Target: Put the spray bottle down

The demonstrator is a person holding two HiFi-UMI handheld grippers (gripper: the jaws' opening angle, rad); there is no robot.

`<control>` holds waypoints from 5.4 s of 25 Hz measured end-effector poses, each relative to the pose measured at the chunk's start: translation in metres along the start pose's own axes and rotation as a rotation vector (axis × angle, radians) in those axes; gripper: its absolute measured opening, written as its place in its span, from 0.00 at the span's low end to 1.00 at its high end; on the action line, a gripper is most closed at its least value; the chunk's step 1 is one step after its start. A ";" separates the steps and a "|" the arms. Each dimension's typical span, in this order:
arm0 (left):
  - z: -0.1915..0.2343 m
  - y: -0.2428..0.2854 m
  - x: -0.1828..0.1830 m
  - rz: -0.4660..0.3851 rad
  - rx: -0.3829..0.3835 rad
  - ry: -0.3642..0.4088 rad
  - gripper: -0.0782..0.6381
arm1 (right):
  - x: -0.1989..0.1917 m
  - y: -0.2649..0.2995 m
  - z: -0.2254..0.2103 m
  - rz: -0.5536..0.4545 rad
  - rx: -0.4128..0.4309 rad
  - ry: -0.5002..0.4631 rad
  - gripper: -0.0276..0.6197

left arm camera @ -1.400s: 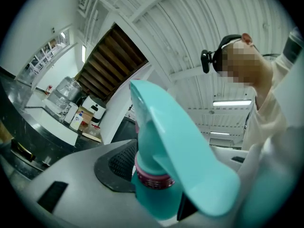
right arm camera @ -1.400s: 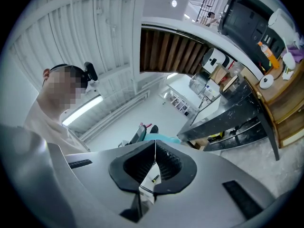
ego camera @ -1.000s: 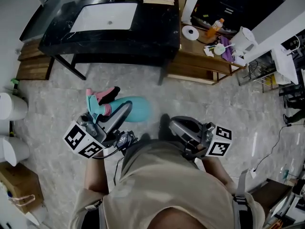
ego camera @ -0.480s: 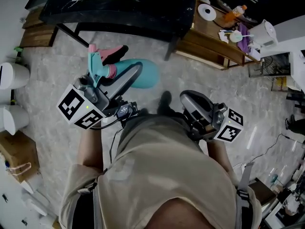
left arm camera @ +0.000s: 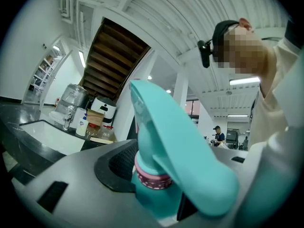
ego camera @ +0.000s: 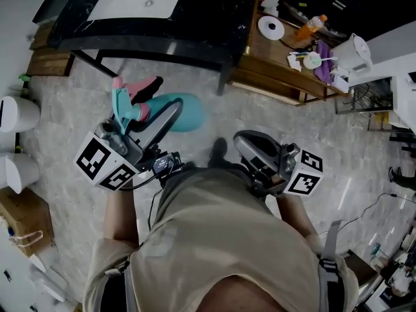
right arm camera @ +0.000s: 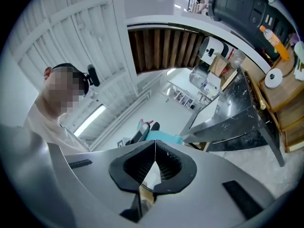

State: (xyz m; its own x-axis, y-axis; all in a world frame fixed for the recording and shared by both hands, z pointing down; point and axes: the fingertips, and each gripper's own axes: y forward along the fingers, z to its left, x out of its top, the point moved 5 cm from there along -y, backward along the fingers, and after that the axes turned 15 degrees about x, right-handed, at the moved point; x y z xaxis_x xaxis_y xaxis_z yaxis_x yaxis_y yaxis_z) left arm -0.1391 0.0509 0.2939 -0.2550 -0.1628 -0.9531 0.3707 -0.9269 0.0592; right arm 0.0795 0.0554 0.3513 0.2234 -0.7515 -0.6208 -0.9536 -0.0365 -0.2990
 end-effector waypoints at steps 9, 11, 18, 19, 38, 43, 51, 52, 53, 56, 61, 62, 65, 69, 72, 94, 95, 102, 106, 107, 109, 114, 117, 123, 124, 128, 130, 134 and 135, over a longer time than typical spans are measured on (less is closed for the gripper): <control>-0.014 0.051 0.002 0.020 0.019 0.042 0.45 | 0.039 -0.025 -0.018 -0.005 0.001 -0.006 0.08; -0.017 0.063 0.002 0.021 0.020 0.050 0.45 | 0.046 -0.031 -0.021 -0.009 0.000 -0.008 0.08; -0.036 0.103 0.002 0.031 0.024 0.062 0.45 | 0.069 -0.059 -0.039 -0.051 0.020 0.019 0.08; -0.038 0.107 0.003 0.031 0.028 0.068 0.45 | 0.073 -0.061 -0.041 -0.049 0.026 0.018 0.08; -0.034 0.146 0.018 0.026 0.094 0.175 0.45 | 0.094 -0.076 -0.058 -0.067 0.055 0.010 0.08; -0.025 0.163 0.018 0.025 0.074 0.211 0.45 | 0.100 -0.078 -0.062 -0.088 0.018 -0.011 0.08; 0.006 0.193 0.019 0.037 0.038 0.199 0.45 | 0.115 -0.069 -0.081 -0.102 -0.049 -0.024 0.08; 0.011 0.197 0.019 0.041 0.036 0.204 0.45 | 0.117 -0.066 -0.084 -0.099 -0.053 -0.027 0.08; 0.016 0.201 0.020 0.044 0.035 0.211 0.45 | 0.119 -0.063 -0.087 -0.097 -0.057 -0.028 0.08; 0.028 0.214 0.022 0.053 0.033 0.234 0.45 | 0.127 -0.057 -0.095 -0.104 -0.077 -0.029 0.08; 0.047 0.238 0.025 0.074 0.005 0.238 0.45 | 0.137 -0.048 -0.108 -0.116 -0.109 -0.022 0.08; 0.051 0.242 0.025 0.078 -0.001 0.240 0.45 | 0.138 -0.046 -0.109 -0.116 -0.116 -0.022 0.08; 0.062 0.255 0.023 0.090 -0.018 0.235 0.45 | 0.142 -0.041 -0.115 -0.116 -0.139 -0.026 0.08; 0.075 0.273 0.020 0.104 -0.043 0.228 0.45 | 0.147 -0.037 -0.122 -0.122 -0.173 -0.028 0.08; 0.086 0.287 0.017 0.114 -0.057 0.225 0.45 | 0.152 -0.033 -0.127 -0.125 -0.194 -0.032 0.08; 0.145 0.367 -0.003 0.176 -0.111 0.242 0.45 | 0.176 0.002 -0.158 -0.150 -0.288 -0.058 0.08; 0.147 0.371 -0.005 0.179 -0.114 0.243 0.45 | 0.177 0.004 -0.159 -0.151 -0.292 -0.060 0.08; 0.155 0.398 -0.016 0.199 -0.152 0.270 0.45 | 0.179 0.016 -0.169 -0.152 -0.312 -0.051 0.08; 0.161 0.410 -0.020 0.201 -0.155 0.291 0.45 | 0.180 0.023 -0.175 -0.149 -0.314 -0.050 0.08; 0.162 0.413 -0.020 0.201 -0.155 0.294 0.45 | 0.180 0.025 -0.176 -0.149 -0.316 -0.049 0.08; 0.163 0.418 -0.021 0.201 -0.157 0.297 0.45 | 0.181 0.026 -0.177 -0.153 -0.321 -0.048 0.08; 0.166 0.431 -0.024 0.216 -0.174 0.322 0.45 | 0.181 0.031 -0.181 -0.169 -0.329 -0.045 0.08; 0.168 0.438 -0.026 0.226 -0.175 0.342 0.45 | 0.180 0.034 -0.181 -0.169 -0.336 -0.046 0.08; 0.169 0.450 -0.030 0.228 -0.191 0.353 0.45 | 0.176 0.033 -0.179 -0.181 -0.348 -0.043 0.08; 0.169 0.452 -0.031 0.232 -0.194 0.352 0.45 | 0.175 0.033 -0.179 -0.182 -0.348 -0.041 0.08; 0.168 0.458 -0.034 0.241 -0.196 0.361 0.45 | 0.175 0.032 -0.179 -0.185 -0.337 -0.037 0.08; 0.168 0.462 -0.035 0.242 -0.194 0.371 0.45 | 0.176 0.030 -0.180 -0.189 -0.335 -0.035 0.08; 0.168 0.471 -0.039 0.251 -0.182 0.397 0.45 | 0.180 0.025 -0.183 -0.191 -0.323 -0.034 0.08; 0.168 0.474 -0.040 0.253 -0.177 0.401 0.45 | 0.182 0.024 -0.185 -0.190 -0.319 -0.033 0.08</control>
State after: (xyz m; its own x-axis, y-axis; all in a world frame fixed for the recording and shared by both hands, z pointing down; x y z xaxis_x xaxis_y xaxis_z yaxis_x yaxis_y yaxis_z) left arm -0.1032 -0.4384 0.4097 0.2126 -0.1996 -0.9565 0.5313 -0.7979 0.2846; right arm 0.0602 -0.2036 0.3654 0.4039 -0.6901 -0.6005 -0.9083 -0.3805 -0.1737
